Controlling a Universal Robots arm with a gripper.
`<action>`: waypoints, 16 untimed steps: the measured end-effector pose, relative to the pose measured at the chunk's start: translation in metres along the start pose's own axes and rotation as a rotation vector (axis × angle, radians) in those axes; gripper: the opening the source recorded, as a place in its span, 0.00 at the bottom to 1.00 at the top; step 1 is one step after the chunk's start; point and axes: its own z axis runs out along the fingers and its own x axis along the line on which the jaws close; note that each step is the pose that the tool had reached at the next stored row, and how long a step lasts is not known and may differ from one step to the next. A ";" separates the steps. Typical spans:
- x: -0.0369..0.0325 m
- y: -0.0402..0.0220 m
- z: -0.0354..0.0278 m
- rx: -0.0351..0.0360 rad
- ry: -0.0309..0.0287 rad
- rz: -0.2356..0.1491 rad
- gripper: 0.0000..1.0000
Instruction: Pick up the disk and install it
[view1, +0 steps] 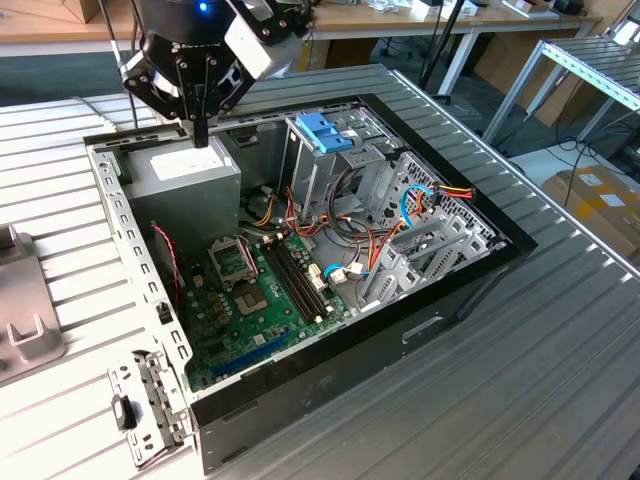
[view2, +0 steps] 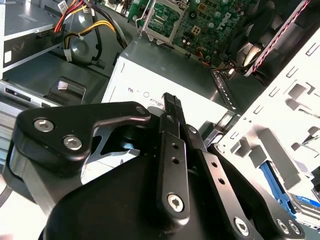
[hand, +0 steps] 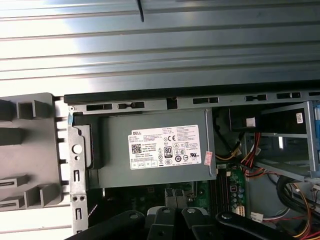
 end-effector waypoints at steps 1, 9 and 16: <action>0.0006 -0.0001 0.0000 0.0000 0.0000 0.000 0.11; 0.0053 -0.0004 -0.0001 0.0000 -0.0001 0.000 0.11; 0.0092 -0.0007 -0.0002 0.0000 0.0000 0.000 0.11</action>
